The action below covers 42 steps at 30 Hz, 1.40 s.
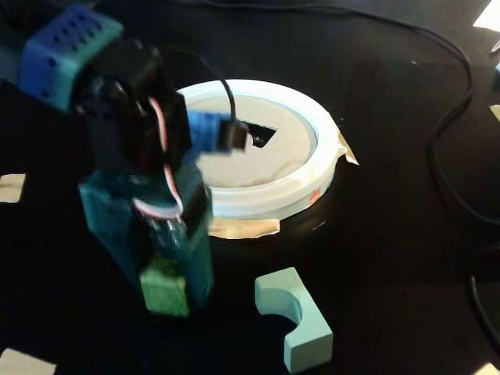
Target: Pick up the square block and drop it in corresponding square shaped hole
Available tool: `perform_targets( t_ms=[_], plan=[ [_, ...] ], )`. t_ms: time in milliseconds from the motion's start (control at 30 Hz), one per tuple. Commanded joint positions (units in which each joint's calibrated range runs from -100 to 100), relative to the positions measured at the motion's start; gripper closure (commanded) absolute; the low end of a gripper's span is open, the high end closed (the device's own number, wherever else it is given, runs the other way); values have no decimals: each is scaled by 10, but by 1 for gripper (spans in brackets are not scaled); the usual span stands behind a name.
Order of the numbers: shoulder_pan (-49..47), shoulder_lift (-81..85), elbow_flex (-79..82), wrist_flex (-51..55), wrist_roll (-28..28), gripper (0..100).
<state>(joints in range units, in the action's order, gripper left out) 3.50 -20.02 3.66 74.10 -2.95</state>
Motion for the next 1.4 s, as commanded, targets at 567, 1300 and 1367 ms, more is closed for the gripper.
perform_targets(
  t_ms=[567, 1300, 1367],
  plan=[
    [-225, 331, -35, 251, 169, 63],
    [-442, 62, -38, 56, 259, 63],
    [-442, 54, -38, 56, 259, 63]
  ],
)
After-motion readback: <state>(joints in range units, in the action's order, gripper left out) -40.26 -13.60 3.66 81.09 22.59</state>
